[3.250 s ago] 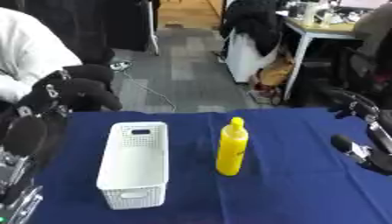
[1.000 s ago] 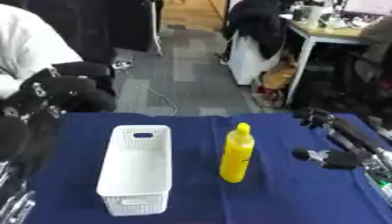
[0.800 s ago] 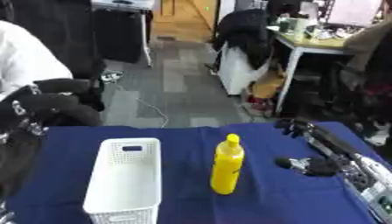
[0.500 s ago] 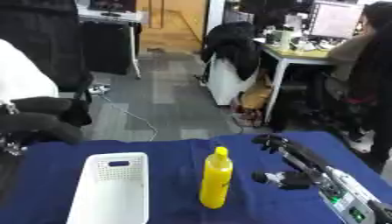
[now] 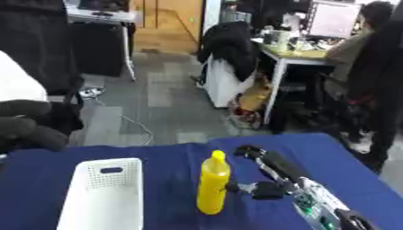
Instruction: Pick up objects on the table and place them in the box.
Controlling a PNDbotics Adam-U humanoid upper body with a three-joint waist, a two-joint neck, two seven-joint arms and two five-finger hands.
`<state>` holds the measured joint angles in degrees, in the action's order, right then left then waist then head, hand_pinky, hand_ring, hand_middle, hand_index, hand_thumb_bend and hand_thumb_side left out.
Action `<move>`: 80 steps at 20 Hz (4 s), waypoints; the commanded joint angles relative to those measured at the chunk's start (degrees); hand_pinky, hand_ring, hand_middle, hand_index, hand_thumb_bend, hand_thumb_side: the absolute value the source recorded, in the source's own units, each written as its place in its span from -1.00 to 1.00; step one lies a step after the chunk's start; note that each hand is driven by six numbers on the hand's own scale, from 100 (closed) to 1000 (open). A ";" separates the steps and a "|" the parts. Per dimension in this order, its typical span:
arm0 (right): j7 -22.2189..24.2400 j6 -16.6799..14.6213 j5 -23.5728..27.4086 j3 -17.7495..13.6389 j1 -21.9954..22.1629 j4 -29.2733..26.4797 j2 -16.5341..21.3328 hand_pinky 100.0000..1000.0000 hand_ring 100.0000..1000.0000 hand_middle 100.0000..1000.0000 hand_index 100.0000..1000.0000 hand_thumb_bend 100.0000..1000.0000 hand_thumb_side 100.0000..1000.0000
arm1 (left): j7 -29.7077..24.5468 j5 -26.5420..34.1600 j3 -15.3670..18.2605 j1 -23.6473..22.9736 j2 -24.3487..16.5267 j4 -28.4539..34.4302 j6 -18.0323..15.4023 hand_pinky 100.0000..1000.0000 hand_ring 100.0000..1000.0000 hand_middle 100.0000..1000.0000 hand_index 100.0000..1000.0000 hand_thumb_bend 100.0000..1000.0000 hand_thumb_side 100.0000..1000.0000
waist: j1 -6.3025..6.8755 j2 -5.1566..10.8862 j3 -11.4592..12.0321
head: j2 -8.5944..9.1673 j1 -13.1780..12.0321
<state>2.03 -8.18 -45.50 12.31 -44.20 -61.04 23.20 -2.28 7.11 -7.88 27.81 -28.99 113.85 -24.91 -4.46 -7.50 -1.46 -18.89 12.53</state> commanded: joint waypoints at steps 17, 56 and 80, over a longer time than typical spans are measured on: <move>-10.27 2.18 -0.27 -0.53 -1.88 3.80 -3.43 0.52 0.61 0.79 0.84 0.48 0.90 | -0.28 0.45 0.14 1.60 0.00 0.74 -0.23 0.27 0.06 0.58 0.57 -0.62 0.99 | 0.62 0.26 0.16 | 0.87 2.10; -8.31 3.39 4.88 -1.34 -5.44 8.60 -3.32 0.49 0.62 0.84 1.00 0.48 0.89 | -1.56 2.56 -0.04 5.96 2.49 0.74 1.06 0.28 0.06 0.59 0.58 -0.60 0.99 | -0.67 -2.39 4.77 | 4.34 8.73; -25.70 -2.18 10.74 -2.65 -5.33 9.91 -3.95 -1.00 -1.00 -1.00 -0.52 -1.00 0.36 | -2.79 3.36 -0.25 7.64 3.24 0.74 1.24 0.28 0.06 0.59 0.58 -0.60 0.99 | -0.94 -3.53 5.97 | 6.20 11.78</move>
<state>-22.19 -9.47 -35.46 10.15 -48.57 -50.38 18.45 -4.90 10.13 -8.14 34.16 -25.46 113.85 -23.59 -5.67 -11.79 4.51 -13.76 23.62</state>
